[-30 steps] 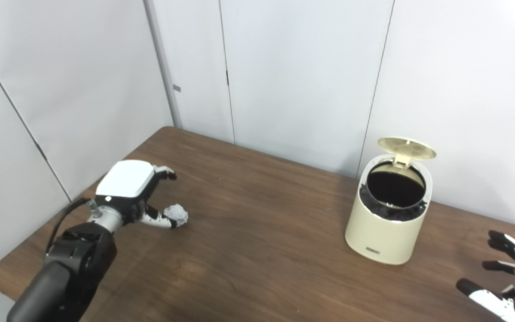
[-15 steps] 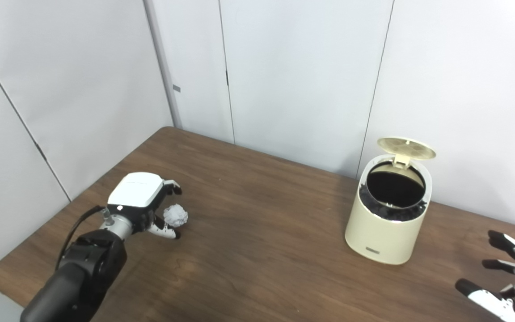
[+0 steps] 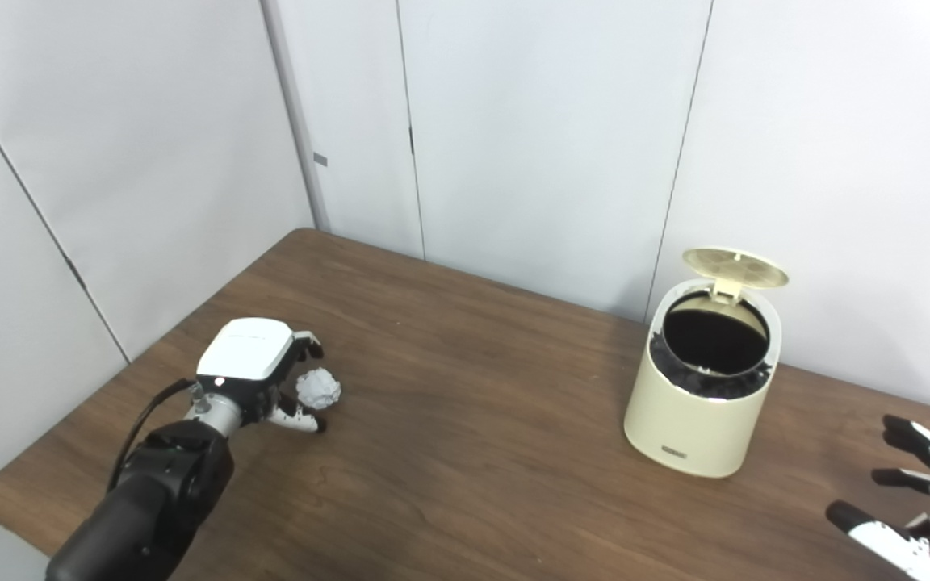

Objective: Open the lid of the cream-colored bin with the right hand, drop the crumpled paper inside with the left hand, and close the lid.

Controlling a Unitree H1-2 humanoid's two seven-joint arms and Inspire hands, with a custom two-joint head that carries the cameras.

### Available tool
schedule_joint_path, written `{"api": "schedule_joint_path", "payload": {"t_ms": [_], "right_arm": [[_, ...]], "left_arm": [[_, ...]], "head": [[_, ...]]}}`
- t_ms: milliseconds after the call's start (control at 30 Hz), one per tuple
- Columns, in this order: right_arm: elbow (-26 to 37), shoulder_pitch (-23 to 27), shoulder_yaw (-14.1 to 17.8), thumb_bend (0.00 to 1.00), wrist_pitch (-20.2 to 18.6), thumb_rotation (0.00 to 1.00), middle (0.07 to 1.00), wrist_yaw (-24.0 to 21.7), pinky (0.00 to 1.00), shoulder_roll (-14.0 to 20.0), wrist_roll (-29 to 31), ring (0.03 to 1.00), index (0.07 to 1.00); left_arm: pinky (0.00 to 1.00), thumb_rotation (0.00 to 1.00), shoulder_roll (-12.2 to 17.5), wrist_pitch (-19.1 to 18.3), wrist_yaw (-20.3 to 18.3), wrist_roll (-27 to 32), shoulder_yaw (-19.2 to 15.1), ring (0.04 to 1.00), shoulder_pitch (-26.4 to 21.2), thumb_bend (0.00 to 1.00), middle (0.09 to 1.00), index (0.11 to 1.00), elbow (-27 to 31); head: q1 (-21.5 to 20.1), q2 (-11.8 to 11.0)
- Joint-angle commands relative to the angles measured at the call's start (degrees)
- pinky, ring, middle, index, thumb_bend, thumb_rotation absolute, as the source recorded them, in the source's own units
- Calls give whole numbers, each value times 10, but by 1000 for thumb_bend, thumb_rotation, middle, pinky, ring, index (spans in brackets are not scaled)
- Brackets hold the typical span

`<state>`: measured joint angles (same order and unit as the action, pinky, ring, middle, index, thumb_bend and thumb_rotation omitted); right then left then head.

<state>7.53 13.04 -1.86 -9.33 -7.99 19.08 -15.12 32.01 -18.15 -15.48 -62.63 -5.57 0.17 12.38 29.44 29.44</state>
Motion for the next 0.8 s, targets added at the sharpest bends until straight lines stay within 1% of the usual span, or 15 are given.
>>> {"api": "schedule_joint_path", "payload": {"t_ms": [0,233,400,500,567,667,767], "right_arm": [[23,19,9,1000,9,589,849,2,262,7,4,715,850],[28,17,5,1000,7,584,850,1,250,9,-3,713,850],[35,14,6,990,-5,575,861,-1,276,9,-5,727,861],[37,13,6,978,-4,567,861,-1,284,9,-6,727,864],[39,12,6,977,-7,568,865,-2,279,9,-6,732,865],[41,11,8,969,-8,557,865,-1,281,9,-4,732,865],[39,10,10,980,-3,568,857,0,281,9,-3,725,862]], "left_arm": [[579,189,13,-4,12,-3,4,718,-11,775,718,731,-7],[535,181,13,7,38,15,7,679,-9,766,681,708,-25],[499,111,9,19,69,36,8,633,-6,771,620,654,-28],[483,85,7,21,76,46,10,616,-5,771,609,643,-29],[479,84,7,22,79,52,13,612,-5,768,608,637,-30],[488,68,7,21,78,57,19,616,-5,749,608,630,-31],[467,35,7,23,86,65,23,568,-5,747,584,618,-37]], "head": [[1,0],[0,3],[-1,6],[-1,7],[-2,8],[-3,10],[-3,11]]}}
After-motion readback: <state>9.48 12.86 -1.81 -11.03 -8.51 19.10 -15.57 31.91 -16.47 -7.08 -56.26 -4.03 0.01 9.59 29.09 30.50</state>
